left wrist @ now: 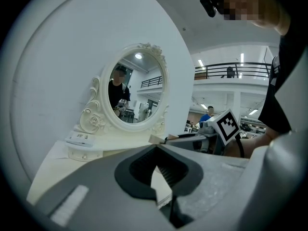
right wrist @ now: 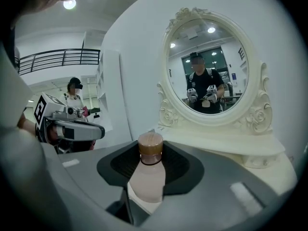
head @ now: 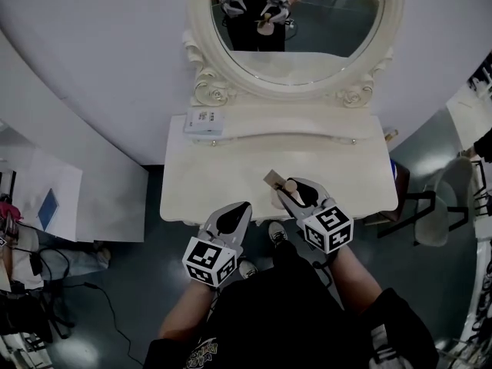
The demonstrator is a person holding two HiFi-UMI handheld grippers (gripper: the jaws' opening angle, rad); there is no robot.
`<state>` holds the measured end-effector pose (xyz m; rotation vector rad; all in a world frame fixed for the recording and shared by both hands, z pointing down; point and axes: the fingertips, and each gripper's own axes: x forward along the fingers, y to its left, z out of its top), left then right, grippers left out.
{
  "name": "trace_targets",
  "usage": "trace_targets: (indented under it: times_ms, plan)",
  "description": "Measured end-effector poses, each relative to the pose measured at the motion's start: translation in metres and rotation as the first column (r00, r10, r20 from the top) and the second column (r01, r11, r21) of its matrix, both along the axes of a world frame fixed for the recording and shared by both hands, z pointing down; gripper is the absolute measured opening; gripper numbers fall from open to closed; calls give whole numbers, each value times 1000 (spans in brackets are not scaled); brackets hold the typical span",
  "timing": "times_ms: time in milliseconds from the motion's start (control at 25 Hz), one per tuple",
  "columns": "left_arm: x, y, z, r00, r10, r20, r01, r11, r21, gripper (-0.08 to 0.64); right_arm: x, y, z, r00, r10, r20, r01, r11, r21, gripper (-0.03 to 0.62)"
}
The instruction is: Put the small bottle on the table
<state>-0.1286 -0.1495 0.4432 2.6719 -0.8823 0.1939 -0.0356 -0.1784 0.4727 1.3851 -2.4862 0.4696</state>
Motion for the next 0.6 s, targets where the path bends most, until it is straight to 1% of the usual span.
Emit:
trace_targets:
  times_ms: [160,600]
  plan:
    - [15,-16,-2,1000,-7,-1,7,1000,8,0,12,-22,-1,1000,-17,-4,17,1000,6,167]
    - [68,-62,5,1000,-6,11,6,1000,-15,0,57,-79,4,999,-47,-8,47,999,0,169]
